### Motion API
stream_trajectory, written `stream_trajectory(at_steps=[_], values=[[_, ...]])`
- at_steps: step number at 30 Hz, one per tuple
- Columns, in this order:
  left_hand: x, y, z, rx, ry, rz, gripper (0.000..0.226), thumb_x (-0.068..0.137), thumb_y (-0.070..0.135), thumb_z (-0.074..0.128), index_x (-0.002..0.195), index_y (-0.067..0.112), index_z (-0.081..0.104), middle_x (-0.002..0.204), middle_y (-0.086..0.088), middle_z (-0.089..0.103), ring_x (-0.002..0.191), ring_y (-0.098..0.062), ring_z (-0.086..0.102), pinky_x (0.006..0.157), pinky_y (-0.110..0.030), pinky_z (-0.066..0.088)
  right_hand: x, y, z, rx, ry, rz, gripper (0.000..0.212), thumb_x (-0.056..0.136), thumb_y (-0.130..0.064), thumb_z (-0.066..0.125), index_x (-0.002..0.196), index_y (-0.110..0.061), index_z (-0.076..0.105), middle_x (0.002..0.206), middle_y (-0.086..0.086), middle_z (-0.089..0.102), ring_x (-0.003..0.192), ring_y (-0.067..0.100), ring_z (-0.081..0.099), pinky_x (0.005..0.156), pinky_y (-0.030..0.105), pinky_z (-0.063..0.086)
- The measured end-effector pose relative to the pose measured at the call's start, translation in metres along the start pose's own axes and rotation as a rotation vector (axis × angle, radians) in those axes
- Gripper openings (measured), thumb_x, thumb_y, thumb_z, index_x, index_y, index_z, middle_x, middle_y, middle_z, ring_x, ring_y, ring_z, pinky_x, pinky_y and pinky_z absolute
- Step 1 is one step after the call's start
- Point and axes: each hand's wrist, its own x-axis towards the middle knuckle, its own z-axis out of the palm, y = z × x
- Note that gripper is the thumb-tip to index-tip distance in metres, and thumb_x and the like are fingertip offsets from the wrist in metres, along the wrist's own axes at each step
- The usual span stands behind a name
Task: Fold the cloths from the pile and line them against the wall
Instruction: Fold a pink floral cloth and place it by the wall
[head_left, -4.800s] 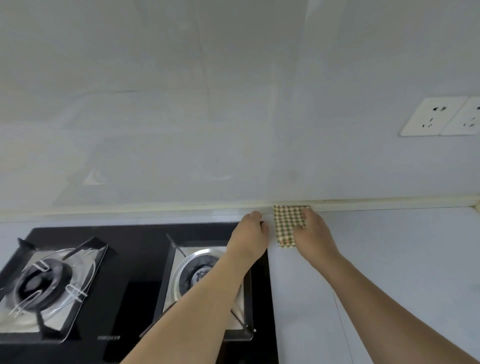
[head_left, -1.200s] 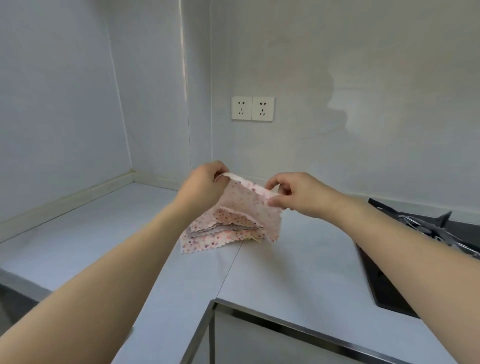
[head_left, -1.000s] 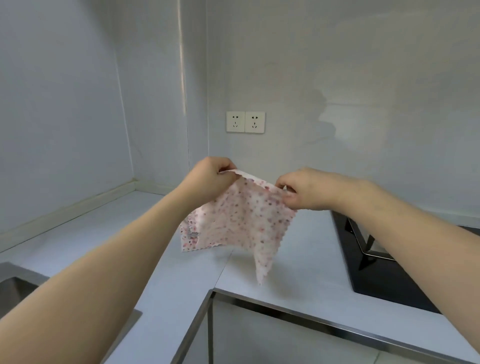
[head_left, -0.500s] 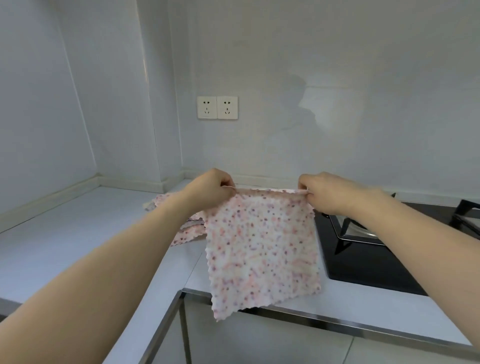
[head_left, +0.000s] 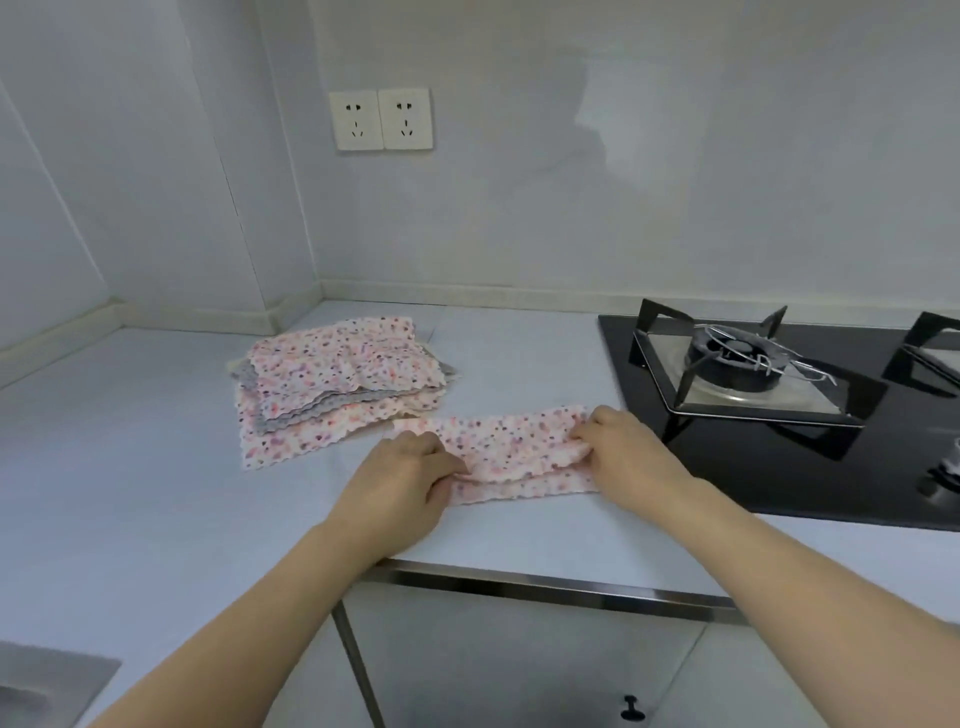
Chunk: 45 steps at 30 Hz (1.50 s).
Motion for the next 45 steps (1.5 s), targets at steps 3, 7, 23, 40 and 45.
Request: stream_trajectory(at_steps=[3,7,23,40,45], values=[[-0.009,-0.005,0.007,-0.068,0.040,-0.081,0.026,0.088,0.016,0.053,0.102,0.017,0.075,0.089,0.003,0.064,0.082,-0.023,0.057,0.073,-0.037,0.050,-0.016,0.001,0.014,0.066,0.135,-0.009,0.037,0.093,-0.013,0.045,0.126,-0.017,0.060,0.121,0.002,0.055,0.109,0.026,0.051,0.094,0.040,0.043],[-0.006,-0.012,0.005,-0.124,0.113,-0.107,0.024,0.090,0.011,0.053,0.102,0.013,0.073,0.092,0.004,0.063,0.087,-0.018,0.056,0.078,-0.031,0.047,-0.026,-0.003,0.017,0.223,0.288,0.089,0.030,0.094,-0.011,0.043,0.115,-0.012,0.063,0.112,0.005,0.065,0.101,0.027,0.059,0.084,0.040,0.048],[-0.005,-0.003,-0.007,-0.067,-0.108,0.274,0.018,0.080,0.016,0.052,0.096,0.023,0.053,0.090,0.008,0.052,0.081,-0.017,0.046,0.071,-0.032,0.043,-0.039,-0.001,0.018,0.284,0.209,-0.130,0.034,0.073,-0.019,0.050,0.103,-0.026,0.063,0.101,-0.018,0.055,0.101,0.008,0.046,0.089,0.027,0.040],[-0.005,-0.012,-0.004,-0.204,-0.063,-0.029,0.030,0.099,0.009,0.041,0.095,0.038,0.042,0.091,0.015,0.055,0.083,-0.007,0.053,0.076,-0.039,0.050,-0.036,0.003,0.022,0.355,0.235,-0.131,0.026,0.088,-0.039,0.065,0.107,-0.022,0.063,0.096,-0.013,0.062,0.085,0.005,0.052,0.077,0.025,0.042],[-0.004,-0.011,-0.003,-0.183,-0.070,-0.024,0.024,0.098,0.010,0.043,0.099,0.033,0.051,0.092,0.016,0.055,0.084,-0.011,0.054,0.076,-0.038,0.049,-0.037,0.006,0.016,0.881,0.279,0.039,0.009,0.087,-0.021,0.070,0.092,-0.015,0.065,0.077,-0.004,0.072,0.068,0.006,0.060,0.068,0.022,0.043]])
